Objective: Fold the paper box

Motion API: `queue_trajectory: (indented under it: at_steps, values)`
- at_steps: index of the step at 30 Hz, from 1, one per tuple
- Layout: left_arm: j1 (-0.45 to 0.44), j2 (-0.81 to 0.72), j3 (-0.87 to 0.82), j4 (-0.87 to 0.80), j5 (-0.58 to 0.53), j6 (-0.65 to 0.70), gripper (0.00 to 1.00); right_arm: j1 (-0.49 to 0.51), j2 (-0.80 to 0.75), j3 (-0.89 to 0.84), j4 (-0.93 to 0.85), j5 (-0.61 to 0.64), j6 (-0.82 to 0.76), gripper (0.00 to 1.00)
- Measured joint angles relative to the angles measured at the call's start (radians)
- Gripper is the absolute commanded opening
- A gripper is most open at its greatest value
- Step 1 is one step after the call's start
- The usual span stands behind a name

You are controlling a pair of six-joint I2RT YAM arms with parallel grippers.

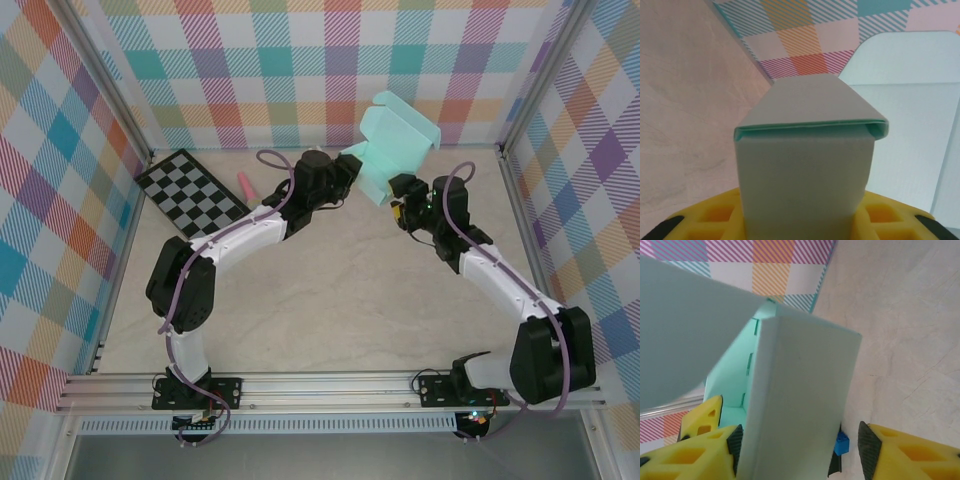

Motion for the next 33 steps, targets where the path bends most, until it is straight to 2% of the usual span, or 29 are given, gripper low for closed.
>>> queue_trajectory:
  at_steps: [2, 9, 15, 21, 33]
  values:
    - [0.006, 0.000, -0.002, 0.016, 0.001, -0.009, 0.33, 0.003, -0.047, -0.005, -0.018, 0.005, -0.019, 0.71]
    - [0.030, 0.000, -0.030, 0.049, 0.023, -0.129, 0.33, 0.025, -0.180, -0.038, -0.008, 0.023, -0.024, 0.72]
    - [0.033, 0.000, -0.034, 0.074, 0.056, -0.236, 0.33, 0.071, -0.149, -0.120, 0.092, 0.058, 0.065, 0.72]
    - [0.035, -0.004, -0.037, 0.076, 0.054, -0.255, 0.33, 0.078, -0.097, -0.146, 0.204, 0.072, 0.123, 0.71]
    - [0.036, -0.023, -0.048, 0.078, 0.056, -0.270, 0.33, 0.089, -0.122, -0.146, 0.249, 0.101, 0.133, 0.70]
